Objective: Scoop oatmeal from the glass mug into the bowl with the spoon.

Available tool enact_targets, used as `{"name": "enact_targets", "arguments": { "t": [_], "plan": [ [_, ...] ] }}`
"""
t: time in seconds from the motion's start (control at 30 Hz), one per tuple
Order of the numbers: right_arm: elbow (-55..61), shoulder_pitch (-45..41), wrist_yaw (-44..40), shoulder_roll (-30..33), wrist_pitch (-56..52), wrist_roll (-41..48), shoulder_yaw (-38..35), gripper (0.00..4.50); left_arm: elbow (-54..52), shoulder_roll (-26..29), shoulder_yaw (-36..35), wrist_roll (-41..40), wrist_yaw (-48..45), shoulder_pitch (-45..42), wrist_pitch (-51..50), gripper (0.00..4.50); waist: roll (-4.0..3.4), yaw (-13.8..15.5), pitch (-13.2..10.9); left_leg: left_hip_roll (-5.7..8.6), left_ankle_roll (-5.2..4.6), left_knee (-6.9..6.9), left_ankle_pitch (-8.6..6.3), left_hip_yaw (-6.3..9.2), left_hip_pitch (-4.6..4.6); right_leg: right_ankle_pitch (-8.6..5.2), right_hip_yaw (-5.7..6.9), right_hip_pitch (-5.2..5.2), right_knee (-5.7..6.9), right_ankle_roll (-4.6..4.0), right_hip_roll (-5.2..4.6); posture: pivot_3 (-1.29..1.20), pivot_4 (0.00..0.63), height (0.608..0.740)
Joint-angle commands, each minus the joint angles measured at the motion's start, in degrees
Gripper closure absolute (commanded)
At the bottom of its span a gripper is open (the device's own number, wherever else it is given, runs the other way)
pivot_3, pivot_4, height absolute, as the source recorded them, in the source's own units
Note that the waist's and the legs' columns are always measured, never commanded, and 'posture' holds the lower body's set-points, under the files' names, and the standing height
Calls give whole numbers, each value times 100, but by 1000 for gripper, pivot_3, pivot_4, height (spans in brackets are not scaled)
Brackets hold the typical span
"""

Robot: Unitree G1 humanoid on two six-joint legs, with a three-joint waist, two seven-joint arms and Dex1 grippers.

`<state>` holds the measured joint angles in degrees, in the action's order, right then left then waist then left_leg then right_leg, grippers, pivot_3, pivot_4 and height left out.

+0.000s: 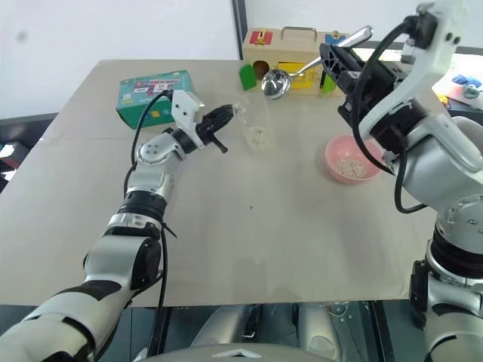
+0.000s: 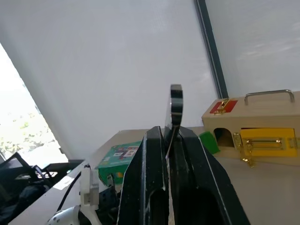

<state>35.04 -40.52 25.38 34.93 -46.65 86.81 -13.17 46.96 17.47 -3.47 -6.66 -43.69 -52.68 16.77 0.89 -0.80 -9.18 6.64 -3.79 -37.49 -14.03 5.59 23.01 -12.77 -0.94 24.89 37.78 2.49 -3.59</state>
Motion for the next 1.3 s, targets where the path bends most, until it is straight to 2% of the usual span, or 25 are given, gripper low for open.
{"name": "enact_targets", "arguments": {
  "t": [0.03, 0.27, 0.4, 0.5, 0.67, 0.77, 0.9, 1.1, 1.3],
  "plan": [
    [187, 27, -73, 110, 51, -185, 207, 4500, -383, -28, 113, 79, 64, -177, 280, 4484, 0, 4, 0, 0, 0, 0, 0, 0, 0, 0, 0, 0, 1, 0, 0, 0, 150, 740],
    [-126, 41, -661, 563, -335, -1402, 852, 4500, -591, -17, 294, 217, 106, -167, 559, 4484, 0, 20, 0, 0, -1, -4, 0, 0, 3, 0, 2, 1, 1, 0, 0, 0, 150, 740],
    [-267, -114, -1360, 1047, -604, -2711, 1648, 4500, -578, -73, 445, 414, 279, -290, 749, 4484, 0, 16, 0, 0, -1, -4, 0, -1, 3, 0, 1, 2, 1, 0, 0, 0, 150, 740],
    [-525, -323, -1744, 975, -593, -3554, 2178, 4500, -545, -113, 487, 498, 403, -352, 859, 4484, 0, 14, 0, 0, -1, -5, 0, -2, 5, 0, 2, 4, 0, 0, 1, 0, 150, 740],
    [-1126, -580, -2284, 224, -650, -3574, 2034, 4500, -492, -290, 586, 601, 616, -294, 1047, 4484, 0, 20, 0, 0, 0, -7, 0, -3, 5, 0, 0, 4, 1, 0, 1, 0, 150, 740],
    [-1150, -609, -2460, 49, -782, -3581, 1830, 4500, -513, -363, 620, 602, 634, -154, 1155, 4484, 0, 19, 0, 0, 0, -8, 0, -2, 12, 0, 1, 12, 1, 0, 0, 0, 150, 740],
    [-924, -561, -2505, -174, -1098, -3124, 1352, 4500, -679, -416, 584, 469, 560, 133, 1071, 4484, -2, 10, 1, 0, 0, -72, 0, 11, 95, 1, 13, 76, 25, 0, 5, 0, 150, 740],
    [-687, -525, -3098, -85, -1557, -2981, 1454, 4500, -1381, -519, 393, -38, 503, 821, 228, 4484, -2, 6, 2, 1, -1, -77, 0, 11, 97, 1, 13, 75, 27, 1, 4, 0, 150, 740],
    [-566, -548, -3756, 121, -1724, -3389, 1927, 4500, -2257, -517, 356, -257, 622, 1551, -490, 4484, -3, 7, 2, 1, -1, -79, 0, 9, 96, 1, 12, 75, 30, 1, 4, 0, 150, 740]
  ]
}}
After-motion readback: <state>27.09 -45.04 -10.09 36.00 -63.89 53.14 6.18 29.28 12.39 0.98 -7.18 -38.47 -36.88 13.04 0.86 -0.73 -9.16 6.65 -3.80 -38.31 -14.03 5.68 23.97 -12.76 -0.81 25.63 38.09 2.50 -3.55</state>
